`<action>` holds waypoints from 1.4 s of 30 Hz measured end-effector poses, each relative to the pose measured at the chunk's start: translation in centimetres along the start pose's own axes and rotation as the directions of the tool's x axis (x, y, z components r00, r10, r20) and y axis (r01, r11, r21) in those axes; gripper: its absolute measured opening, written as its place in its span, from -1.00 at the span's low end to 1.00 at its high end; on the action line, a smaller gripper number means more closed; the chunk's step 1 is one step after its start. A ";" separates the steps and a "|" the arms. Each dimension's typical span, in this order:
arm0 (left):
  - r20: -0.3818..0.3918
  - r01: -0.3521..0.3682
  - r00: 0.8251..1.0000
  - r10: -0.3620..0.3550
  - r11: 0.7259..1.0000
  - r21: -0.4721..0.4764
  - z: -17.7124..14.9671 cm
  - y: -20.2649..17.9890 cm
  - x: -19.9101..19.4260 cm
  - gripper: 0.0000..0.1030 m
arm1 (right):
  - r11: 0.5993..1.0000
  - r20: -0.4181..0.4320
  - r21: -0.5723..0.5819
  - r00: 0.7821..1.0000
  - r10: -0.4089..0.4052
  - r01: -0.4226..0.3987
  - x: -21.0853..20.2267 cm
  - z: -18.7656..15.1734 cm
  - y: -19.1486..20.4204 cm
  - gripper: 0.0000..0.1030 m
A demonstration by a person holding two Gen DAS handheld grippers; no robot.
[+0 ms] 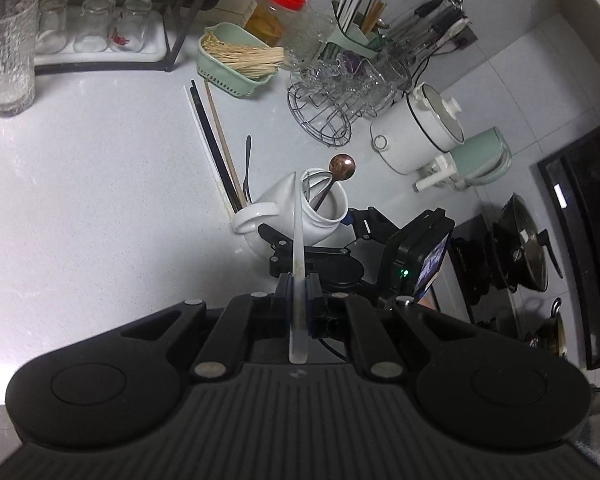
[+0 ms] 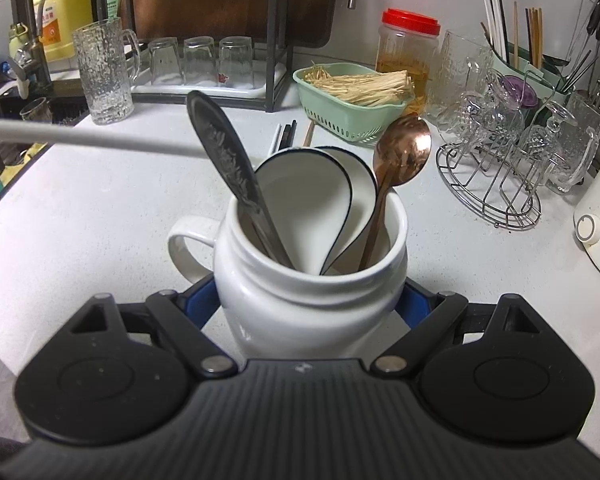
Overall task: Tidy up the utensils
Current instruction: 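Lift the white chopstick with the left tool toward the jar, then lower the white chopstick into the white jar with the left tool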
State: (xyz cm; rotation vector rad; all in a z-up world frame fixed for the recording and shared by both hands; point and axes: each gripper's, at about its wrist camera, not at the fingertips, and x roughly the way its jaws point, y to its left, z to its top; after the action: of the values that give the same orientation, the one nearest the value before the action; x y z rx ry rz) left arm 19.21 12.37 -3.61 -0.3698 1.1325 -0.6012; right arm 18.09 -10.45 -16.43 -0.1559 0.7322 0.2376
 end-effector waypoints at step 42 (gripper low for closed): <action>-0.401 -0.127 0.842 0.361 0.855 0.503 10.5 -13.7 11.1 -0.83 | 1.000 0.063 0.000 0.998 0.000 0.000 -0.4 -0.9 0.2 0.79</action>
State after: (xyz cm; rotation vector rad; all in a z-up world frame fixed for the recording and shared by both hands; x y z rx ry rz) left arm 28.58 -5.51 0.11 0.3672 1.4402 -0.7253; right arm 17.17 -10.50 -16.82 -0.1482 0.6698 0.2413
